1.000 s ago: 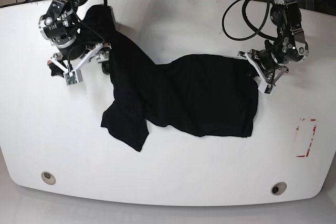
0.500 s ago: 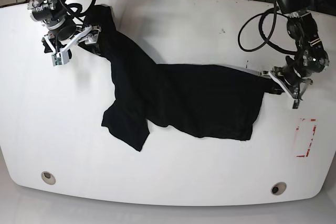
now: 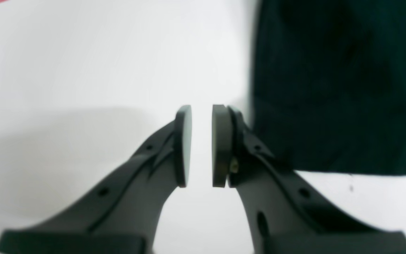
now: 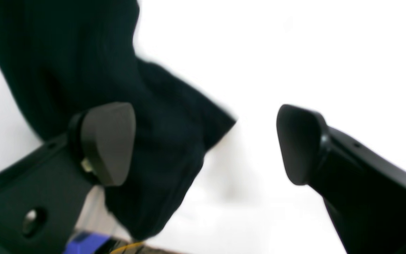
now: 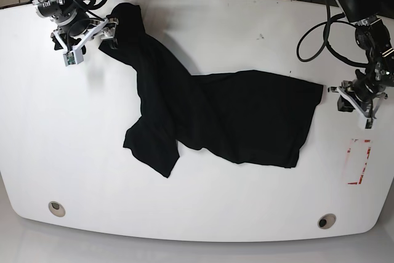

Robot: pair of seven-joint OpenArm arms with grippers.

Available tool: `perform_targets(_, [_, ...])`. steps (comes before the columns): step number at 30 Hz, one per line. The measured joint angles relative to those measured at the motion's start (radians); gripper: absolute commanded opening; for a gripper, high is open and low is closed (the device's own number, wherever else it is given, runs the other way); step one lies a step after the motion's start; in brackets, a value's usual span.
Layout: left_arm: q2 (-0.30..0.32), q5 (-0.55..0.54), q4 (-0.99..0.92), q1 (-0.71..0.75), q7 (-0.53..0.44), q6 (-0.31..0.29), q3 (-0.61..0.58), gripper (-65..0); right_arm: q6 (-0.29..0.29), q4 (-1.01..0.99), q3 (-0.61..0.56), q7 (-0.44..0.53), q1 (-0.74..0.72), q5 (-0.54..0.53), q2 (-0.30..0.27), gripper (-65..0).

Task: Layout the t-shirt on the table in an organized manner, then fold the t-shirt properly
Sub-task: 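Hold the t-shirt with both grippers and pull its edges apart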

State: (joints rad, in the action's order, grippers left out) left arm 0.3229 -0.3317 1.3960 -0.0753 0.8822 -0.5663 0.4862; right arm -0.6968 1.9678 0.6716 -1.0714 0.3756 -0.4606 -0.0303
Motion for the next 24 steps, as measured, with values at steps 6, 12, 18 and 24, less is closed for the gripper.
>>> perform_targets(6, [0.007, 0.008, 0.000, 0.007, 0.003, -0.003, 0.027, -57.4, 0.001, -0.018, -0.026, 0.005, 0.019, 0.004, -0.001, -4.4])
perform_targets(12, [-0.001, 0.003, 0.000, 0.008, 0.005, -0.066, 0.021, -56.8, -0.002, -0.103, -0.052, 0.005, 0.007, -0.008, 0.004, -4.4])
perform_targets(18, [0.002, 0.009, 0.000, 0.009, 0.022, -0.079, -0.011, -50.1, 0.000, -0.132, -0.045, 0.004, -0.015, 0.008, -0.001, -4.4])
perform_targets(24, [-0.048, 0.001, 0.000, 0.006, 0.027, -0.083, -0.043, -36.0, -0.001, -0.130, -0.050, 0.005, -0.034, 0.003, -0.014, -4.4])
